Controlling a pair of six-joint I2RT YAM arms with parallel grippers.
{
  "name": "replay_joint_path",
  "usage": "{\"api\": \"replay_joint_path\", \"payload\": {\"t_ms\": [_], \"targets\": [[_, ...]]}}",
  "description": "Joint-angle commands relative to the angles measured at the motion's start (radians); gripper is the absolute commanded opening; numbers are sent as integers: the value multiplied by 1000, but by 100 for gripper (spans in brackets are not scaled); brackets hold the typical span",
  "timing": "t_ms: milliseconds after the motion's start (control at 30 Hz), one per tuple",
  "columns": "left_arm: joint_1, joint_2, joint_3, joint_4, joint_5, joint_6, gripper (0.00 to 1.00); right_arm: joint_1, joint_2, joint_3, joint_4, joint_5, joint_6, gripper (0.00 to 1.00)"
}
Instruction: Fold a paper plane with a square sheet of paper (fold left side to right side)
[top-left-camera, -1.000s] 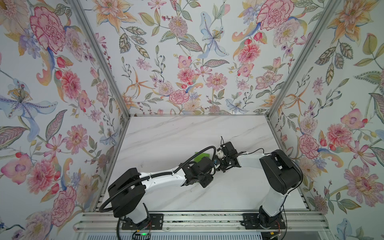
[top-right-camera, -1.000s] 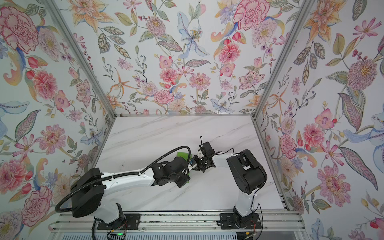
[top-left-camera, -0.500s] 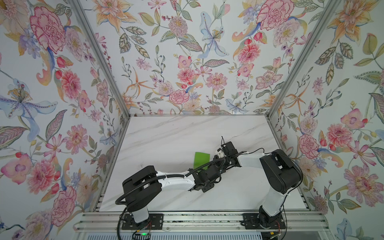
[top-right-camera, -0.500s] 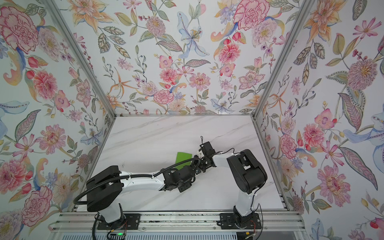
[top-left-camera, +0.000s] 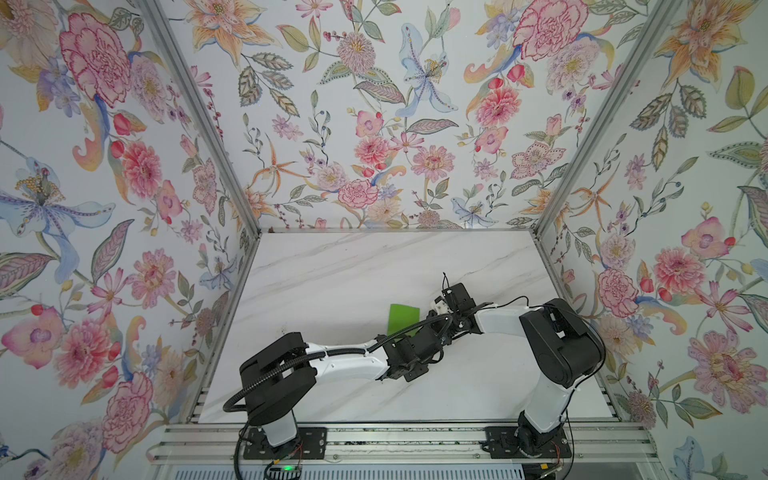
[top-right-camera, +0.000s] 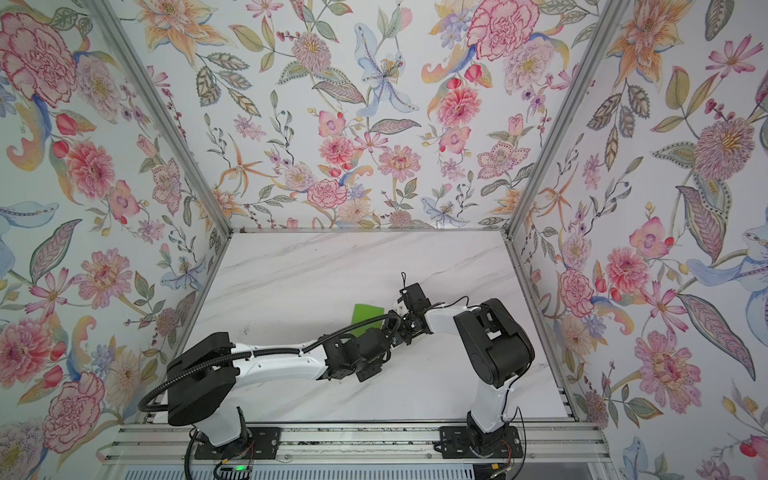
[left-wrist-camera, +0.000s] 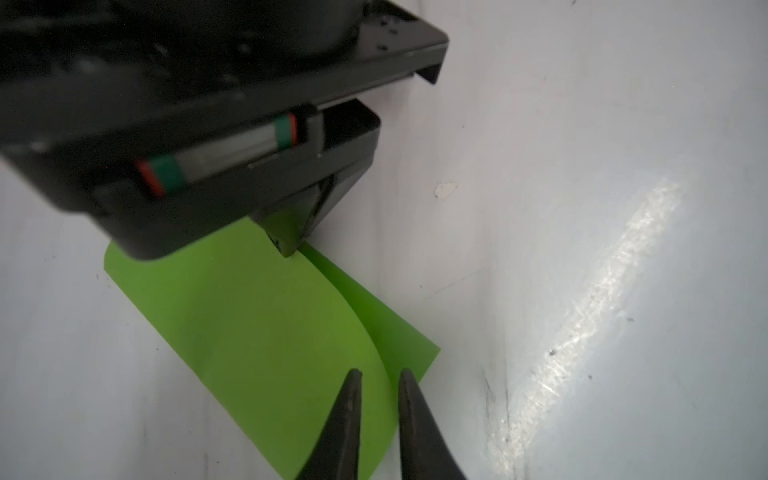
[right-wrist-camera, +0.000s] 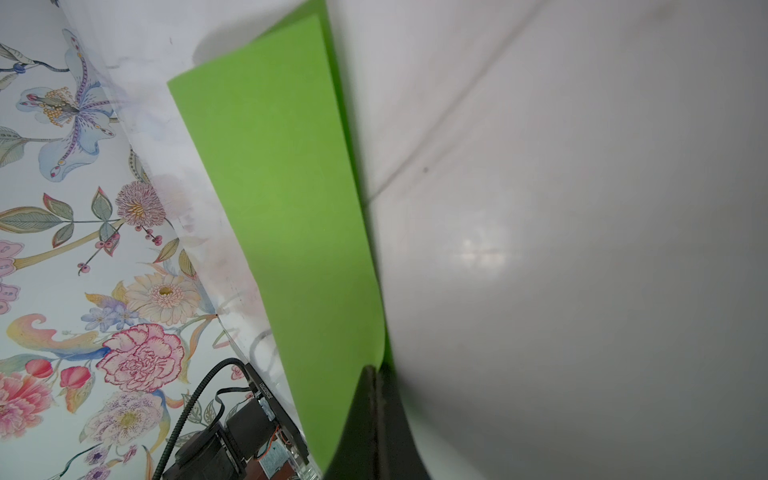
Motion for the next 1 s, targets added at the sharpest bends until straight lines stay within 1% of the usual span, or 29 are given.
{"api": "replay_joint_path", "payload": {"t_ms": [0,167,233,267,300,333,400,500,733,767,833,967], "targets": [[-5,-21,8,-22,-9,3,14,-7,43,-33,-111,67,11,0],[-2,-9,10,-31,0,-7,6,-7,39,-37,-111,72,10,0],[3,-8,8,-30,16,-14,5,-7,39,-38,-111,72,9,0],[10,-7,7,-28,23,-20,7,-7,41,-37,-111,72,9,0],[14,-5,6,-27,27,-27,11,-6,40,-38,-111,72,9,0],[21,-2,5,-27,36,-32,13,-7,40,-38,-111,73,9,0],[28,3,4,-28,44,-39,14,-6,39,-38,-111,73,9,0],[36,11,6,-29,59,-43,13,-7,41,-38,-111,73,9,0],[40,20,11,-41,59,-43,9,-7,41,-39,-111,77,9,0],[41,19,10,-42,59,-44,9,-7,43,-38,-111,78,9,0],[45,21,10,-42,61,-48,13,-7,44,-37,-110,78,9,0],[50,26,12,-50,67,-46,13,-7,44,-37,-111,78,9,0]]}}
